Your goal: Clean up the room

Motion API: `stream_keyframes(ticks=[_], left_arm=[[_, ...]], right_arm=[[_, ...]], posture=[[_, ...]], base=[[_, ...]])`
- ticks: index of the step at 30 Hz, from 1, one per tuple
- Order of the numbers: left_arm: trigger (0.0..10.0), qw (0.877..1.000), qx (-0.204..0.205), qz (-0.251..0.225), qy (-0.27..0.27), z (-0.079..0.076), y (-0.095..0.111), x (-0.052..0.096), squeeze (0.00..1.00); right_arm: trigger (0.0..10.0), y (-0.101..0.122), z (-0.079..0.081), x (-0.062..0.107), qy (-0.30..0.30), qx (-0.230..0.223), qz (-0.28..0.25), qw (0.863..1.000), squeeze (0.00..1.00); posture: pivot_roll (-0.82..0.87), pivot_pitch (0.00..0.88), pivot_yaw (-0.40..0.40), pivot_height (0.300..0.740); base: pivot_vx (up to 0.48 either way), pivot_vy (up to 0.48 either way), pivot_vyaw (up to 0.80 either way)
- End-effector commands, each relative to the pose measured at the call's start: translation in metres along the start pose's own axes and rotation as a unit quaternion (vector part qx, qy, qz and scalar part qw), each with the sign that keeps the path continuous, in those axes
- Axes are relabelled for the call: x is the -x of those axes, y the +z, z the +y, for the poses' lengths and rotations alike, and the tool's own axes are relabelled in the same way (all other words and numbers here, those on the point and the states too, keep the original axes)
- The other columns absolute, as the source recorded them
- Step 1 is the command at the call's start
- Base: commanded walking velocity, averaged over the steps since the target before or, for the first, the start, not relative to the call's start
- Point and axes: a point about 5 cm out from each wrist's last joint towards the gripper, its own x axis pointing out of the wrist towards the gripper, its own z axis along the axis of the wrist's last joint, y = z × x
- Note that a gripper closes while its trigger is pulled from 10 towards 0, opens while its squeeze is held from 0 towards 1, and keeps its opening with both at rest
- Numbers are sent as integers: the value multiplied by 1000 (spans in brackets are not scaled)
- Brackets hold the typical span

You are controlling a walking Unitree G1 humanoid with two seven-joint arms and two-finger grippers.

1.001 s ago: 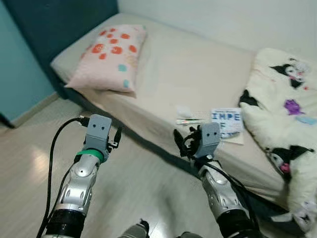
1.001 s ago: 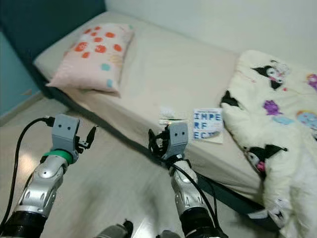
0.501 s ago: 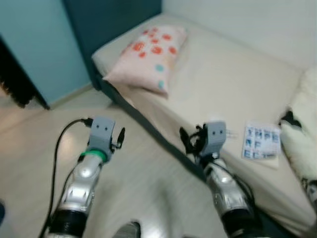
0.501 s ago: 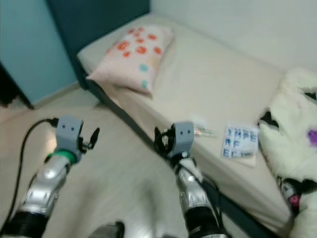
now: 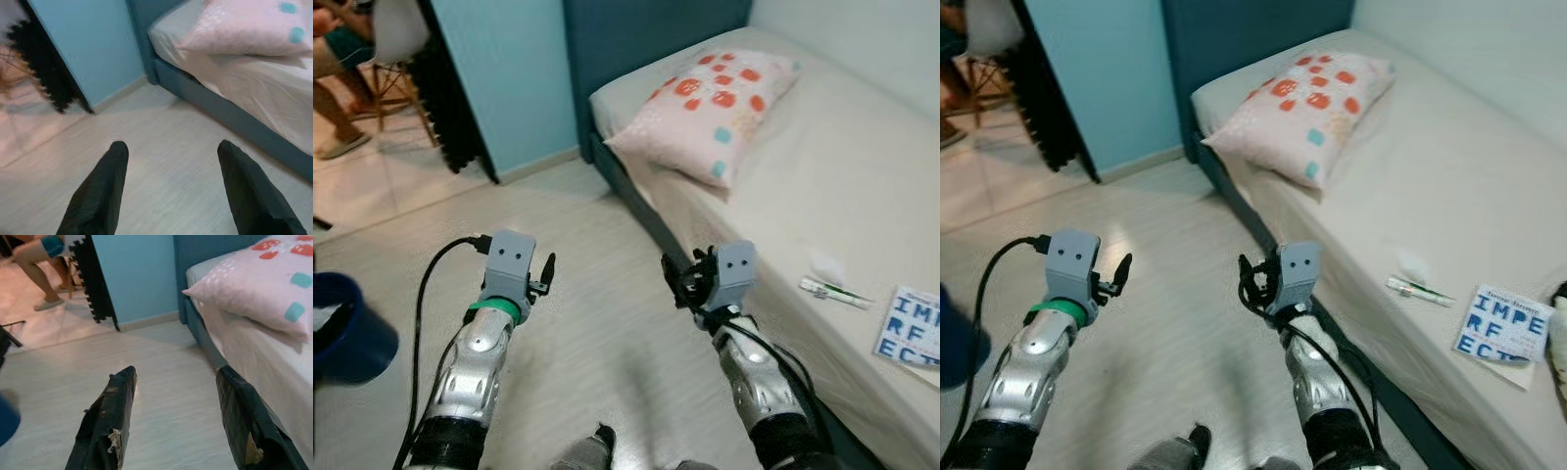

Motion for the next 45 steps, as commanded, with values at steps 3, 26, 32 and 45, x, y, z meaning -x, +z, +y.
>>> stream_keyframes(ticks=[3,26,32,45], left_arm=[[10000,1000,0,11,3,2,-6,2,0],[10000,1000,-1,-9,-5,-13,2,-12,0],[10000,1000,-3,-9,-5,-13,-1,-12,0],[10000,1000,-5,-10,-4,-12,-2,-12,0]], right_arm=[[10000,-1,1,1,-6,5,0,1000,0],[10000,17,-7,-1,-34,29,-53,998,0],[10000,12,-5,1,-29,30,-44,998,0],[10000,10,-3,2,-26,29,-38,998,0]], posture=[[33,0,32,740],[0,0,35,740],[1,3,35,740],[1,9,37,740]], base=[[0,0,781],[319,0,223],[464,0,0],[465,0,0]])
